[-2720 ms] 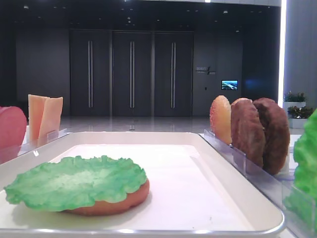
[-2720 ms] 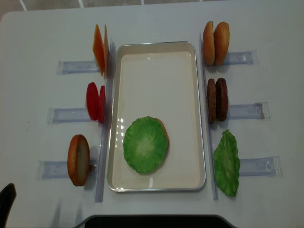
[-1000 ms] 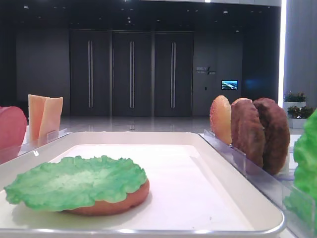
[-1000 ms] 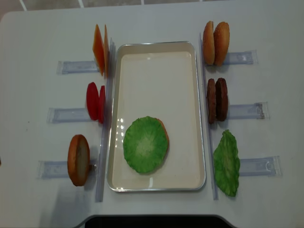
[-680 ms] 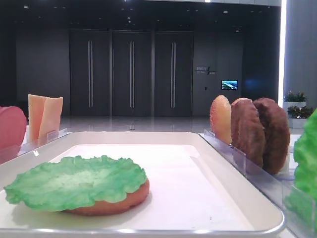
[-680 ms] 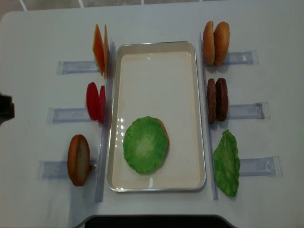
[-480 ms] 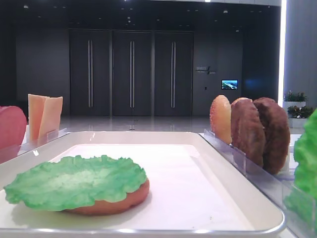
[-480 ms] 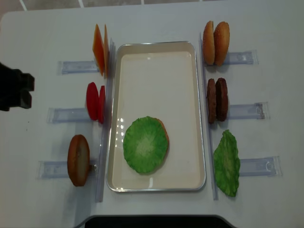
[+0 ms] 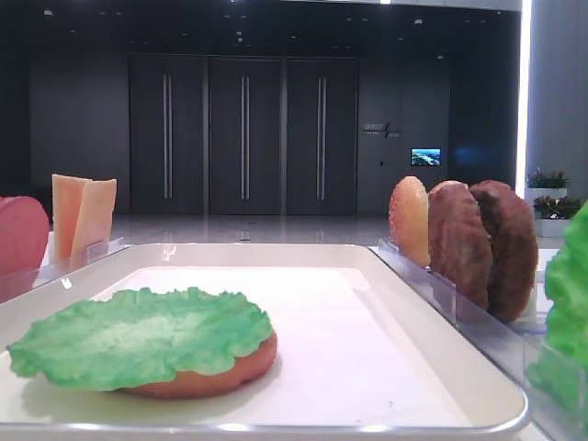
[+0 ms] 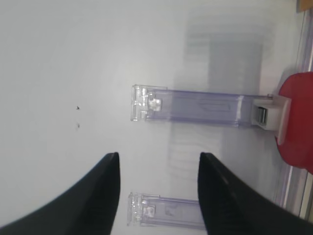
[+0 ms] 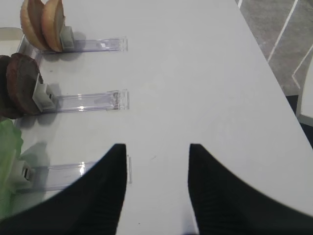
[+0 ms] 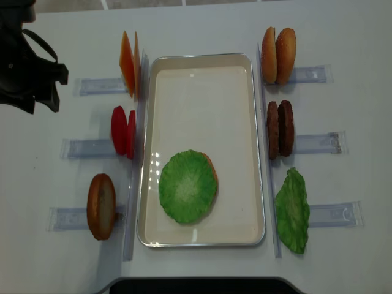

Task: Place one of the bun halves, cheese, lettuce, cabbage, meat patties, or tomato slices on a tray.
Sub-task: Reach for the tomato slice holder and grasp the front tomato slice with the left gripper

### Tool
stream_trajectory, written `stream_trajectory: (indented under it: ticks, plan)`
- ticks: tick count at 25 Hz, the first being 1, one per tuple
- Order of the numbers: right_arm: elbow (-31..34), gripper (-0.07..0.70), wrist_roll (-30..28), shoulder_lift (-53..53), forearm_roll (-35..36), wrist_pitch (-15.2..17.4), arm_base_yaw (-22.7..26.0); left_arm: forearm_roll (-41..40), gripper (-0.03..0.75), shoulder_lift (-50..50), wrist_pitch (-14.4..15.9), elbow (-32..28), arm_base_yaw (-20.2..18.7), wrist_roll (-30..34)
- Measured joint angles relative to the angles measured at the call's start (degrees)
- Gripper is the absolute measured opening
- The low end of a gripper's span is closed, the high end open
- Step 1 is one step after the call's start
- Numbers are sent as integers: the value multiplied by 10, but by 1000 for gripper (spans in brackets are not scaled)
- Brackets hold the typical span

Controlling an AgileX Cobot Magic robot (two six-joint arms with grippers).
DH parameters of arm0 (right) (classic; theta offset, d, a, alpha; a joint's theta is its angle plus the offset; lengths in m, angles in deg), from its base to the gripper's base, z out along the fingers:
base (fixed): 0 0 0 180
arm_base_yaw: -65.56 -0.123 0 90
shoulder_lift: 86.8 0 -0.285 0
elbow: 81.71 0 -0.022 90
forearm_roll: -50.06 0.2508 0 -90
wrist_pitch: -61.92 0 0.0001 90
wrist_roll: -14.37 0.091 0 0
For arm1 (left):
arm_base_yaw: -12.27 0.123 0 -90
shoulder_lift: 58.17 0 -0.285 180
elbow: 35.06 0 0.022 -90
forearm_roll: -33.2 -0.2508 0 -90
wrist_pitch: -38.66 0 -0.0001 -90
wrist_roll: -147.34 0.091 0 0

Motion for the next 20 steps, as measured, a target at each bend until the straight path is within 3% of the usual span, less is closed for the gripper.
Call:
stream_trajectory:
  ticks: [7,10,20]
  plan:
    - [0,290,0,0,-3,0,0,-1,391,5,-9,7,-1,-9]
    - [0,290,0,0,0,0,0,-4,399,6,-14,7,-20,-26]
    - [0,290,0,0,-3,0,0,-12,429,45,-35,7,-217,-163]
